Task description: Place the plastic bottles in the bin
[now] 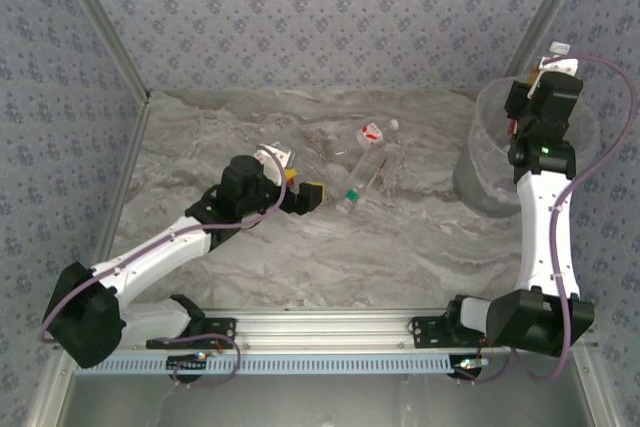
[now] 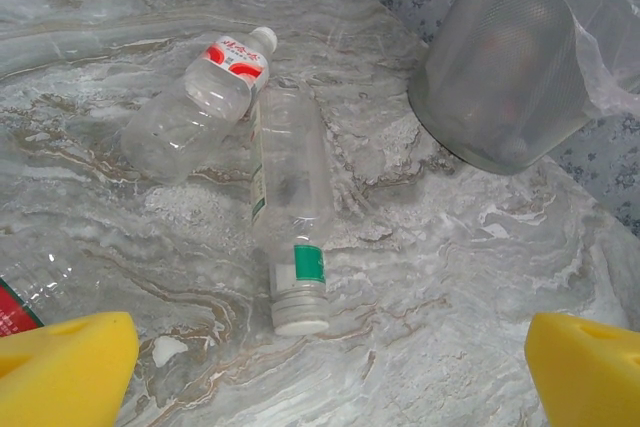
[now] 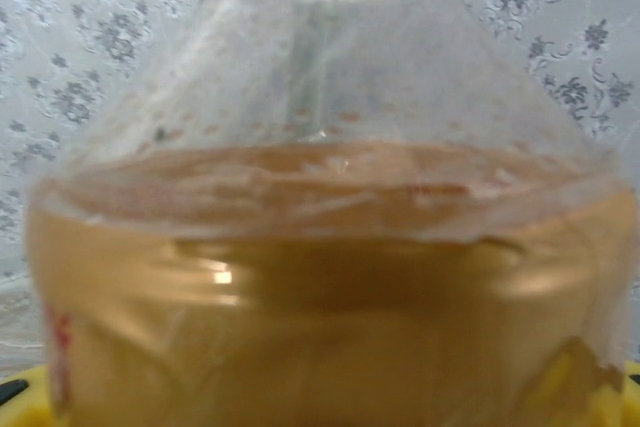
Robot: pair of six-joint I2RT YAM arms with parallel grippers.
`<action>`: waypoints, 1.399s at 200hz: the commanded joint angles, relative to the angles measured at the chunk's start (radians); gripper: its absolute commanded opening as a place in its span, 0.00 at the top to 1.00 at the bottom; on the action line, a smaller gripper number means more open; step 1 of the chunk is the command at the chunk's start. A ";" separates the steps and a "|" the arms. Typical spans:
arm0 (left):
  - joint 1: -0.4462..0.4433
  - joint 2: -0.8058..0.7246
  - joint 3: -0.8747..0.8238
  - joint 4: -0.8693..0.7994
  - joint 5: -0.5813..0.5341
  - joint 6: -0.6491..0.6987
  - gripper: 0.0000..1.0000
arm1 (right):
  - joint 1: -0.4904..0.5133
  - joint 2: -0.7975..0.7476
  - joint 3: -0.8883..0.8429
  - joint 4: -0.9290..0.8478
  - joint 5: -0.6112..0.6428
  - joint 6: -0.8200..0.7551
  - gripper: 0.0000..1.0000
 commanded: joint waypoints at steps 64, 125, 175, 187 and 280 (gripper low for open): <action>0.037 -0.022 -0.014 0.063 0.029 -0.006 0.00 | -0.089 0.050 -0.047 0.107 0.091 -0.176 0.38; 0.073 -0.009 0.003 0.049 0.062 -0.018 0.00 | -0.089 0.121 -0.077 0.163 0.140 -0.235 0.32; 0.078 -0.004 -0.004 0.052 0.058 -0.026 0.00 | -0.088 0.141 -0.083 0.175 0.218 -0.240 0.26; 0.079 -0.003 -0.006 0.053 0.059 -0.026 0.01 | -0.085 0.141 -0.072 0.171 0.239 -0.236 0.24; 0.097 -0.026 -0.034 0.063 -0.009 -0.058 0.01 | -0.040 0.095 -0.038 0.104 0.227 -0.135 0.20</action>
